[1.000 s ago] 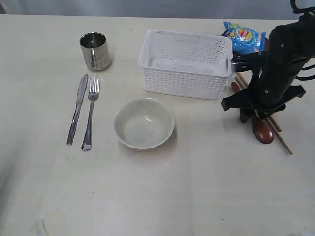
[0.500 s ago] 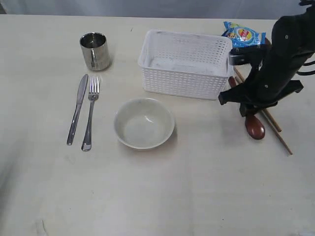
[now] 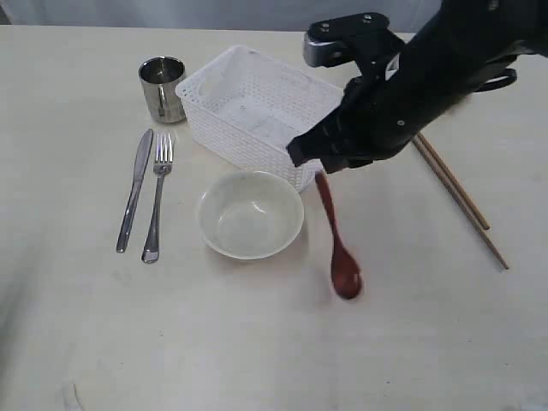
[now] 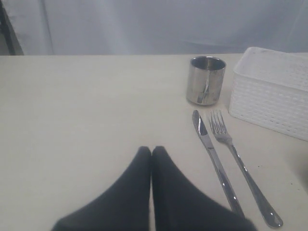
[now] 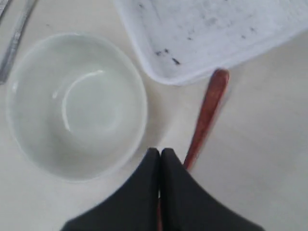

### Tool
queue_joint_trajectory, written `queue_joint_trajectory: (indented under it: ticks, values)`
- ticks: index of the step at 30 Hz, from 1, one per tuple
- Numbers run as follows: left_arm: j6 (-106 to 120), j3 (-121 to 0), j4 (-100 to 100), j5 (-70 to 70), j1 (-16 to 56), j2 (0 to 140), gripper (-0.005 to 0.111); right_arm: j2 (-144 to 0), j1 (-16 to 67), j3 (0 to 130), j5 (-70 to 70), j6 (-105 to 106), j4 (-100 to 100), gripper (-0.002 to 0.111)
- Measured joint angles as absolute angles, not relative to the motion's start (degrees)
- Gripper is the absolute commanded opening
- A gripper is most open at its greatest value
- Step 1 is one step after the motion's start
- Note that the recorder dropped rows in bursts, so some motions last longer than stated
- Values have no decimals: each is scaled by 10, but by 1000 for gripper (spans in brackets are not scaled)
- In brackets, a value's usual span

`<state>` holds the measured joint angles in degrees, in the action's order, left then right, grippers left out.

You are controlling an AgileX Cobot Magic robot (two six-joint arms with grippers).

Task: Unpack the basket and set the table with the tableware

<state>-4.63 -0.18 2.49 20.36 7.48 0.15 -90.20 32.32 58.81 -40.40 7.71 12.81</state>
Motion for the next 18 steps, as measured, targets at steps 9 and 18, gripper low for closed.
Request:
queue_joint_trajectory:
  ticks: [9,18]
  values:
    - [-46,-2,25,204,75,1,0,-907,330,622,-435,8,30,0]
    - [-46,-2,25,204,75,1,0,-909,330,651,-374,-4,6,0]
